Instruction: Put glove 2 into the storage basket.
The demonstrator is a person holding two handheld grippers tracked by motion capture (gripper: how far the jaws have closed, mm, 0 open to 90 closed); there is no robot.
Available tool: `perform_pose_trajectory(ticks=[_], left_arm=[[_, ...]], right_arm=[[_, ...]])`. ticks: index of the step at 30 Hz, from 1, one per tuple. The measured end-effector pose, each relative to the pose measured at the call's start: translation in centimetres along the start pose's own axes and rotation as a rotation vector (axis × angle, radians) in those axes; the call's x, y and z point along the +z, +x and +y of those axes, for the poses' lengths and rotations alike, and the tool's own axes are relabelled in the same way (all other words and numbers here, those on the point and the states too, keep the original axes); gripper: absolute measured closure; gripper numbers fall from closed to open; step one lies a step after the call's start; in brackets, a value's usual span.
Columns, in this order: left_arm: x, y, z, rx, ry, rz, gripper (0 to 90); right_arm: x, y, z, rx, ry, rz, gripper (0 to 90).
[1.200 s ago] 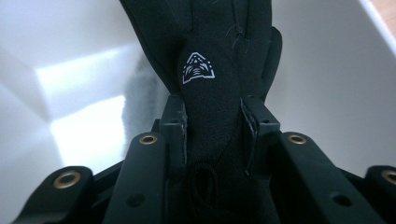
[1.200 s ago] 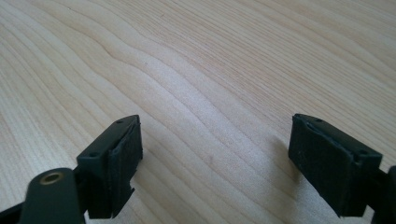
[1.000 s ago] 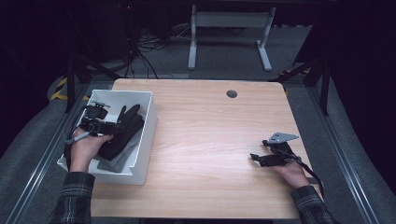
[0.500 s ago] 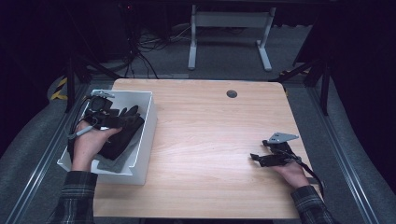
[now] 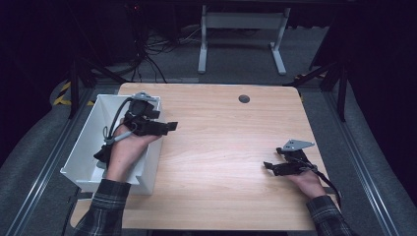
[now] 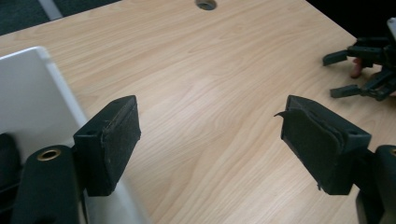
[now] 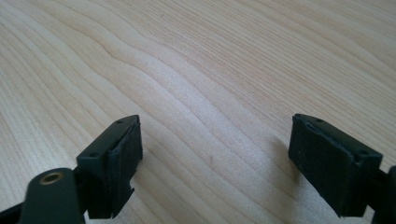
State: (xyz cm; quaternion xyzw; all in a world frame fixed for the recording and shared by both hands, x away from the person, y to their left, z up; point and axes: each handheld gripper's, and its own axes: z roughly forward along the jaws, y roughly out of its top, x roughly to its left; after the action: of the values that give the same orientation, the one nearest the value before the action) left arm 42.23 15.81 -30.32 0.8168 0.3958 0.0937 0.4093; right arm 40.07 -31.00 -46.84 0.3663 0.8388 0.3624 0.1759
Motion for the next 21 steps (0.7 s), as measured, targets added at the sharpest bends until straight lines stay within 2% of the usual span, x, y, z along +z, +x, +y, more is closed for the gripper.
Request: perform_pose_trajectory(ticks=[5,10,14,16,21], left_arm=[[2.2,-2.5,0.2,0.04,0.01,-0.043,17.0],[4.8,-4.6,-0.3,0.08,0.038,-0.073,15.3],[6.8,-5.6,-1.0,0.107,0.057,-0.086,14.9],[7.6,-6.1,-1.5,0.127,0.061,-0.079,14.7],[9.6,-6.8,-2.9,0.137,0.069,-0.086,14.0]], right_arm=[[0.0,0.0,0.0,-0.001,0.0,0.001,18.0],[0.0,0.0,0.0,-0.003,0.002,0.001,17.7],[0.0,0.0,0.0,-0.003,0.002,0.001,17.6],[0.0,0.0,0.0,-0.004,0.002,0.001,17.5],[0.0,0.0,0.0,-0.004,0.002,0.002,17.4]])
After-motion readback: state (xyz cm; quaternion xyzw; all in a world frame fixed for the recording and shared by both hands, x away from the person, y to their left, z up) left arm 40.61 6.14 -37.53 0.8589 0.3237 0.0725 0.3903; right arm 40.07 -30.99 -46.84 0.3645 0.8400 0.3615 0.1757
